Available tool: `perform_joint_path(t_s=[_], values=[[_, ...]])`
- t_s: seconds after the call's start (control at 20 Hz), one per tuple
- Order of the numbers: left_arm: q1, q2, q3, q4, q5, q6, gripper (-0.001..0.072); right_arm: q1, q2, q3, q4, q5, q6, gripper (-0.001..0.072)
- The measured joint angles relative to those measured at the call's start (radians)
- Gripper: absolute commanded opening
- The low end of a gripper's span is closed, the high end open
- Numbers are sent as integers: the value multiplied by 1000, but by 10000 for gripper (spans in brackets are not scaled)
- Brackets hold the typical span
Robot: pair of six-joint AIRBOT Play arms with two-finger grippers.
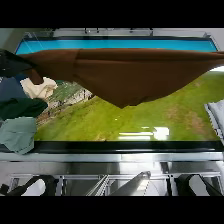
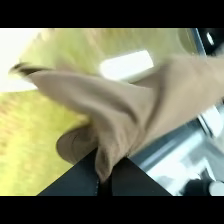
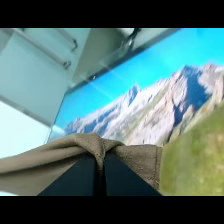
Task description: Fold the shirts.
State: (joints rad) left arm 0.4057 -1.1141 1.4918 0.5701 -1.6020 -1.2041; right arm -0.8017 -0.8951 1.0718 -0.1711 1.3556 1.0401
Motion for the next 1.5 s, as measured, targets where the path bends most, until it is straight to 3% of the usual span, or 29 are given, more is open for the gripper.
perform_joint_path(t_s=[0.2, 0.45, 0.5, 0.55, 0.6, 0.65, 0.85, 1.1, 1.5], values=[[47, 104, 1, 1, 2, -7, 20, -17, -8, 35, 3, 2, 7, 15], [-71, 37, -72, 71, -21, -8, 19, 130, -183, 44, -176, -36, 7, 16], [-100, 7, -105, 78, -19, -8, 194, 163, -230, 45, -206, -52, 6, 58], [-126, -29, -143, 84, -9, -6, 471, 194, -283, 45, -227, -74, 0, 351], [-146, -68, -177, 86, 6, -2, 720, 218, -330, 46, -243, -97, -5, 559], [-158, -104, -201, 89, 19, 0, 720, 237, -378, 47, -256, -110, -12, 589], [-151, -264, -222, 92, 29, 5, 719, 250, -505, 48, -311, -127, -19, 583], [-124, -399, -235, 92, 24, 12, 717, 194, -530, -13, -402, -27, -19, 576], [-323, -635, -267, 92, 74, 47, 717, 372, -492, -366, -383, -108, -45, 575]])
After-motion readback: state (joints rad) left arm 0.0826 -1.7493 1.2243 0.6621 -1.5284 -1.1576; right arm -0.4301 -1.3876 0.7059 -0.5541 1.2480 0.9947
